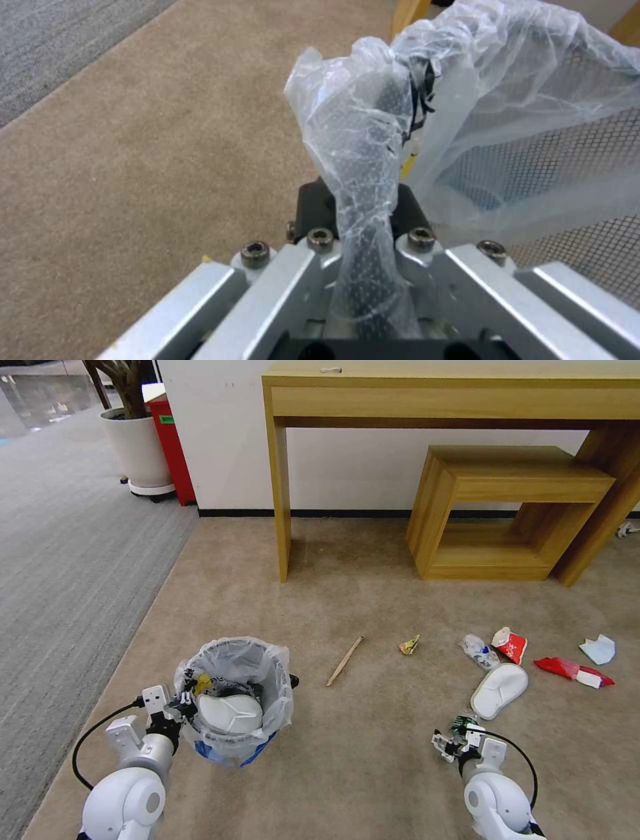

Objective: Pick up the trash bin and place the garbage on the floor into it.

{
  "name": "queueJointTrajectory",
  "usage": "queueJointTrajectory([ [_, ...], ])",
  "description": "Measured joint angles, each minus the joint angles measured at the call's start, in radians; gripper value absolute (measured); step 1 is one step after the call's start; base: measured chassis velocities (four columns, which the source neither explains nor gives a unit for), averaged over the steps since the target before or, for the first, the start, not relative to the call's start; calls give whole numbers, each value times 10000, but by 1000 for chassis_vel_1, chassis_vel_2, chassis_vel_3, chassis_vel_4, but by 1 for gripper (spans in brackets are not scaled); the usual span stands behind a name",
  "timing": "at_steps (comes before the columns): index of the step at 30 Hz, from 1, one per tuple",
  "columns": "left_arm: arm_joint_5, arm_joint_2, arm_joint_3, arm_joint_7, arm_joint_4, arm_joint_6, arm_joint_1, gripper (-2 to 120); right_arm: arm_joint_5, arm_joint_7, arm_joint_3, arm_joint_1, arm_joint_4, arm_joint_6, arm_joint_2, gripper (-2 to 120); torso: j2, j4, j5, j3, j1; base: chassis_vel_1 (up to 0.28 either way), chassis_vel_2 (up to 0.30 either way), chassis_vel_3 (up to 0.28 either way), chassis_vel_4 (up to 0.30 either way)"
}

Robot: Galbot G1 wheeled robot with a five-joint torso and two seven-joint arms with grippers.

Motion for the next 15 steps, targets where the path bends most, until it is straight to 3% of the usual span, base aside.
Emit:
queueJointTrajectory([
  [15,-51,16,-102,-43,-210,3,149,3,162,-87,281,335,-568,69,41,100,0,0,0,0,0,0,0,0,0],
])
